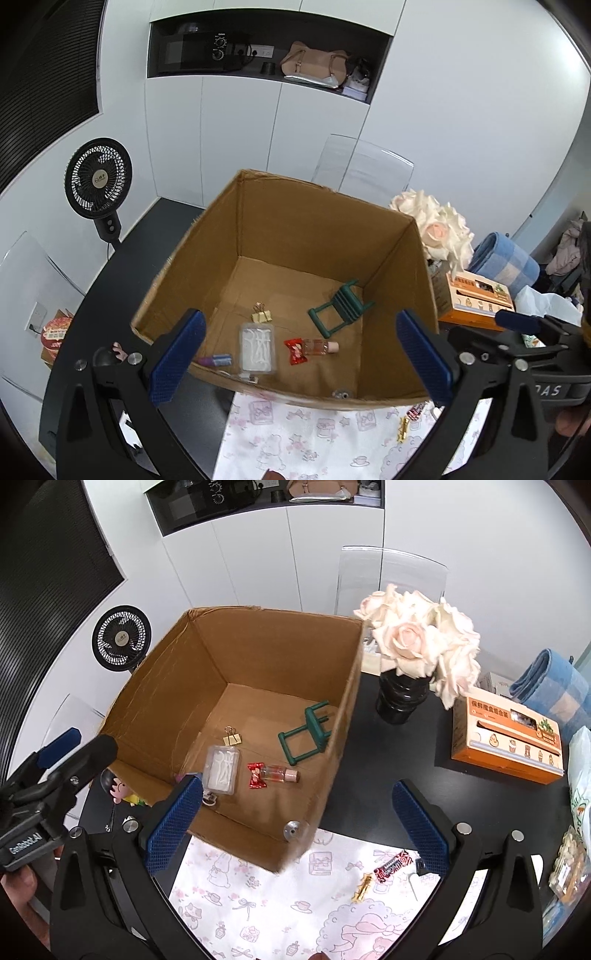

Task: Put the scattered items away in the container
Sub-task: 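Move both grippers back over the mat toward the remaining items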

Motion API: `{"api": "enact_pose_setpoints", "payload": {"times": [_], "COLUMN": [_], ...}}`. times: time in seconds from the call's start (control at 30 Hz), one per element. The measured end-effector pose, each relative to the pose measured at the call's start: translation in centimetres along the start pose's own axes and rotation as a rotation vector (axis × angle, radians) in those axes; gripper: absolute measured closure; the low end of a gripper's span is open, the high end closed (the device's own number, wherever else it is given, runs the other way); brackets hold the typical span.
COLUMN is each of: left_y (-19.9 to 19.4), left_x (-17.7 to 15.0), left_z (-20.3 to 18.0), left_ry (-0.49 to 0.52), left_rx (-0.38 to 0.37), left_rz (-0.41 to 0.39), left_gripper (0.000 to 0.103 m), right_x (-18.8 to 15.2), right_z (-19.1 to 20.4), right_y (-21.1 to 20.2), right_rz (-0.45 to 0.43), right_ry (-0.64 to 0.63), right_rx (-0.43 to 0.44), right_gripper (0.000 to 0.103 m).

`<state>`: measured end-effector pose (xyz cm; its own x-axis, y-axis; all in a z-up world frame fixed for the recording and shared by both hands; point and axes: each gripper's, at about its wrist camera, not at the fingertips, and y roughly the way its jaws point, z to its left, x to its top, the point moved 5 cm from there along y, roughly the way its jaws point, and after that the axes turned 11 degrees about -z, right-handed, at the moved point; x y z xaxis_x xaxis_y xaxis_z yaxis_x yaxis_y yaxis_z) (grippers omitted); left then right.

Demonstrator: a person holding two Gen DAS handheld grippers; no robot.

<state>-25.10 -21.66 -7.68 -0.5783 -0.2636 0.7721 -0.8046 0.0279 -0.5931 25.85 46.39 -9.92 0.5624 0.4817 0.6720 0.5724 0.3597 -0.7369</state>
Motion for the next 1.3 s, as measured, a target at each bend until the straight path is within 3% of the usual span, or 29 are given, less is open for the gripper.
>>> {"api": "enact_pose_setpoints", "payload": {"times": [0.27, 0.5, 0.77, 1.3], "left_y": [-1.5, -3.6, -4.0, -1.4], "left_x": [-1.8, -3.2, -7.0, -18.5], "left_z": [-4.8, -8.9, -14.1, -18.9], "left_ry": [0.016, 0.094, 0.19, 0.286], "left_rx": [-0.066, -0.077, -0.103, -0.111], "left_rz": [0.012, -0.013, -0.004, 0.131], "left_gripper": [0.001, 0.001, 0.001, 0.001], "right_x": [-1.8, -4.2, -8.8, -17.5], "right_z": [-3.8, -8.3, -13.9, -20.7], "right_y": [-3.8, -7.5, -10.2, -6.9], "right_rz": [-0.028, -0.053, -0.056, 0.0], "right_ry": [0.012, 0.033, 0.082, 0.174], "right_rx": [-0.025, -0.052, -0.082, -0.071], "right_gripper": [0.0, 0.0, 0.0, 0.0]}}
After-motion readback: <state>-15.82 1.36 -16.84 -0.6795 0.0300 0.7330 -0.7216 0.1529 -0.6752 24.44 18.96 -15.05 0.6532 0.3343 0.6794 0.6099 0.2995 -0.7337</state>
